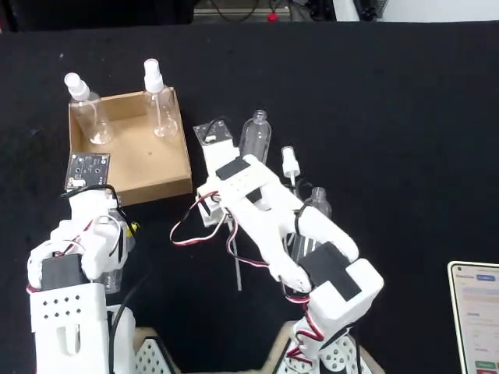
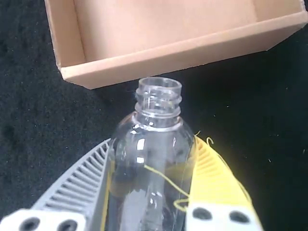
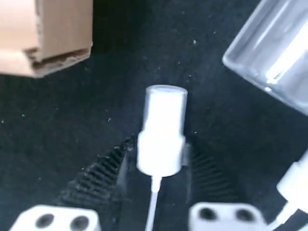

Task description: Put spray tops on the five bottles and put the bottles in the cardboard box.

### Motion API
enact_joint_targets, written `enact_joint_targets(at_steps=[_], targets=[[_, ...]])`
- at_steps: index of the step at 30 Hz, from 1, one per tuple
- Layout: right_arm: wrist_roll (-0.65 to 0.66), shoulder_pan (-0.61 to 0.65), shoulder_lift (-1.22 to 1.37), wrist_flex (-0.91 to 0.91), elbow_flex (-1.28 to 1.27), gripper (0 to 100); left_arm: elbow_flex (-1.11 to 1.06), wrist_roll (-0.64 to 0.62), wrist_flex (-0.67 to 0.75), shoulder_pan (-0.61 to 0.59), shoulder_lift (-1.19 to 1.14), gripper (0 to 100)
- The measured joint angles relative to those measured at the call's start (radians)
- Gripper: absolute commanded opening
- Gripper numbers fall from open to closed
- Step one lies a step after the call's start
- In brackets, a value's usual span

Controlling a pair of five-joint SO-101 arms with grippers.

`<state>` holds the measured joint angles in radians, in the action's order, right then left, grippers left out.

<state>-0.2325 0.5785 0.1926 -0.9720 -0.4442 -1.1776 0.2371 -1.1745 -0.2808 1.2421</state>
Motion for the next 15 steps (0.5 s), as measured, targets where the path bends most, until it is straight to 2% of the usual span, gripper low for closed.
enact_joint_targets(at_steps=[5,7,15], targets=[[0.0,-0.034,-0.038,0.006,-0.003,1.8,0.0,0.0,0.0,0.0,0.0,9],[0.002,-0.071,-0.104,-0.032,-0.002,2.3,0.0,-0.003,0.0,0.034,0.0,9],[0.068,-0.241,-0.522,-0.23,0.12,1.8,0.057,-0.002,-0.02,0.322,0.0,9]])
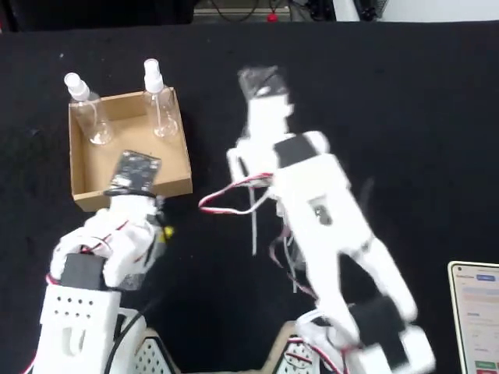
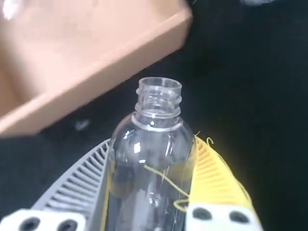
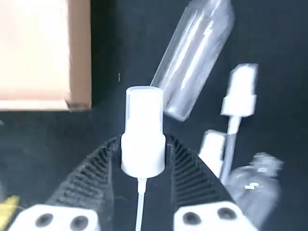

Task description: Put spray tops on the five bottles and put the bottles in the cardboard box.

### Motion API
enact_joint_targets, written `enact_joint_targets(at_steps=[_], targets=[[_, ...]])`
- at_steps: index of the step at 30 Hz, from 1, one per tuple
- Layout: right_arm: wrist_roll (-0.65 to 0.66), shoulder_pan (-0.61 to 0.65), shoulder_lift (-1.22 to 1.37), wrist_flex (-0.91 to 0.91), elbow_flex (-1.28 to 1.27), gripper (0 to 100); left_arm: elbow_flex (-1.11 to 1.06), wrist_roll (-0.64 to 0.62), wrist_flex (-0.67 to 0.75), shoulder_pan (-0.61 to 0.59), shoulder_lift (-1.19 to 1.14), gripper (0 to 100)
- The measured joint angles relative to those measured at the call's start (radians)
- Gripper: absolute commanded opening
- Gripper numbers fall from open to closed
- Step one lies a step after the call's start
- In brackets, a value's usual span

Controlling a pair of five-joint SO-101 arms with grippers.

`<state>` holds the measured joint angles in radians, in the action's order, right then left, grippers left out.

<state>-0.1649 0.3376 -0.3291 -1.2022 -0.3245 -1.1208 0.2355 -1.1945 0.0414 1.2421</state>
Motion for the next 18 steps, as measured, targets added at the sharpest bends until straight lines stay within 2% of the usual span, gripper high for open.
enact_joint_targets(at_steps=[3,6,10,12,18], targets=[[0.0,-0.054,-0.132,-0.008,0.043,1.8,0.046,0.0,0.009,0.095,0.0,9],[0.0,-0.072,-0.23,0.014,0.069,1.8,0.051,0.0,0.087,0.175,0.0,9],[0.0,-0.08,-0.301,0.109,0.075,1.8,0.017,-0.017,0.261,0.252,0.0,9],[-0.011,-0.08,-0.321,0.153,0.075,1.8,-0.028,-0.066,0.359,0.282,0.0,9],[-0.144,-0.08,-0.333,0.273,0.075,1.8,-0.176,-0.21,0.612,0.295,0.0,9]])
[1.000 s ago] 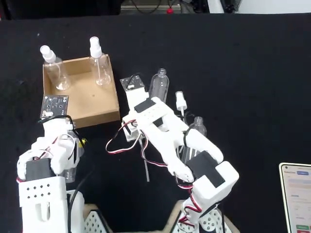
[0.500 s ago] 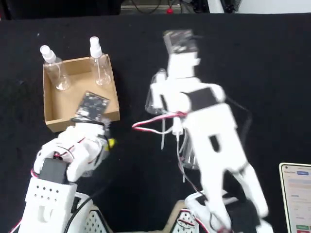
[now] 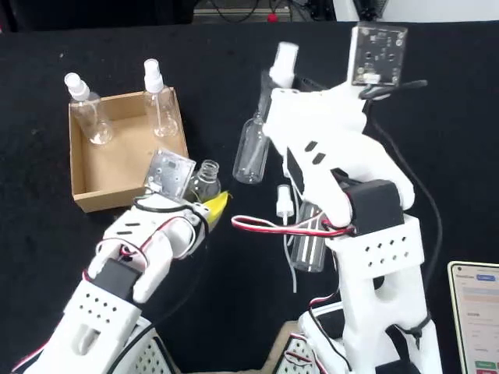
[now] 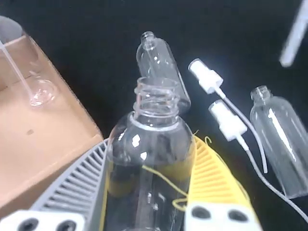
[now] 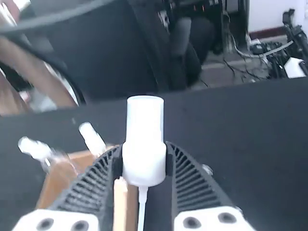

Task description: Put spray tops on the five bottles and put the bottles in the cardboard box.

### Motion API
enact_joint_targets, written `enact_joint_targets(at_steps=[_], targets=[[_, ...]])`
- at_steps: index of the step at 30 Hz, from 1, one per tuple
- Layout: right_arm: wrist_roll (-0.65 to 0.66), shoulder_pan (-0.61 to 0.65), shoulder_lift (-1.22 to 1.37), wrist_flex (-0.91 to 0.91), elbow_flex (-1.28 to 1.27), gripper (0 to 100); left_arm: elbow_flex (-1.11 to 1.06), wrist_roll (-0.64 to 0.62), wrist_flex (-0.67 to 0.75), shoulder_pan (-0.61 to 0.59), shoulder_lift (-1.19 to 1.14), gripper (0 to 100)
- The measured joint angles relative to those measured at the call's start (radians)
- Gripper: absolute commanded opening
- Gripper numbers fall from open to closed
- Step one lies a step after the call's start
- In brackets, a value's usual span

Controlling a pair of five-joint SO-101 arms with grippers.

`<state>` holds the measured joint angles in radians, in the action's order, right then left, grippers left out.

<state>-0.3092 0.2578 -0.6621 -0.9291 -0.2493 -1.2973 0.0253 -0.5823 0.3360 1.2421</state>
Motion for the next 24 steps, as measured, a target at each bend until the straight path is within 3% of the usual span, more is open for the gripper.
enact_joint_targets(at_steps=[8,19,24], targets=[[-0.02,0.032,0.0,0.169,0.0,1.9,-0.141,-0.012,0.27,0.025,0.0,9],[-0.02,0.08,-0.002,0.362,-0.14,2.1,-0.367,-0.012,0.798,0.029,0.0,9],[0.035,0.077,-0.002,0.37,-0.175,1.8,-0.367,-0.012,0.859,0.028,0.0,9]])
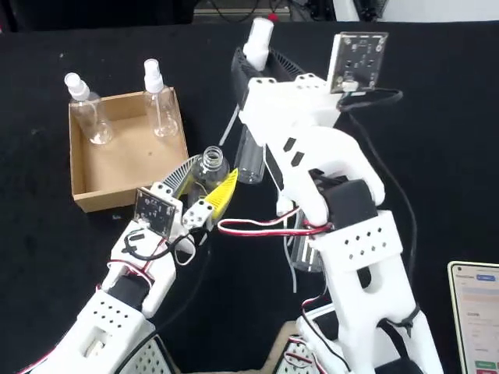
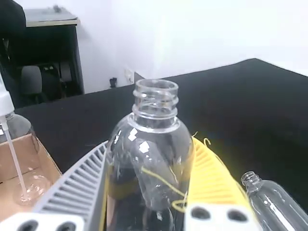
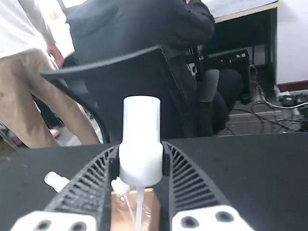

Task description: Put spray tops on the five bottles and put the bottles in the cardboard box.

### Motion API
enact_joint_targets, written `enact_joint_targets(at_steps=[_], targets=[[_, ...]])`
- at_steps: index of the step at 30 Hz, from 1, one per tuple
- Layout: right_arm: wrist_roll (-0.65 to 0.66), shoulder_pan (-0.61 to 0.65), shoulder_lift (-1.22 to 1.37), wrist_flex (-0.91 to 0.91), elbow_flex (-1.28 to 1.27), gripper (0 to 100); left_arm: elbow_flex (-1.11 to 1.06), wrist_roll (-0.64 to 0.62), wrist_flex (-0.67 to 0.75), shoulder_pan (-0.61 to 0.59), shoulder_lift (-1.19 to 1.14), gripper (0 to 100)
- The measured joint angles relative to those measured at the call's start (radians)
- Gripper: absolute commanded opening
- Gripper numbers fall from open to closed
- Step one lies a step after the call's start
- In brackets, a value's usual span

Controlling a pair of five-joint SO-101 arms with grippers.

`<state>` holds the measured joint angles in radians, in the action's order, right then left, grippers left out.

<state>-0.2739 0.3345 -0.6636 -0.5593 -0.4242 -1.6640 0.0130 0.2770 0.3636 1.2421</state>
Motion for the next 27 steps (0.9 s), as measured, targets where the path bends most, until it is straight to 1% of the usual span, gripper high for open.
enact_joint_targets(at_steps=[4,11,17,27], targets=[[0.029,0.002,0.002,0.002,-0.009,1.8,-0.003,0.0,0.005,0.0,0.0,9],[0.031,0.002,-0.012,0.003,0.028,1.8,-0.003,-0.005,0.005,0.0,0.0,9],[0.031,0.069,-0.081,0.003,0.021,1.8,-0.003,-0.005,0.005,0.0,0.0,9],[0.035,0.084,-0.094,0.003,-0.055,1.8,-0.003,-0.005,0.005,0.0,0.0,9]])
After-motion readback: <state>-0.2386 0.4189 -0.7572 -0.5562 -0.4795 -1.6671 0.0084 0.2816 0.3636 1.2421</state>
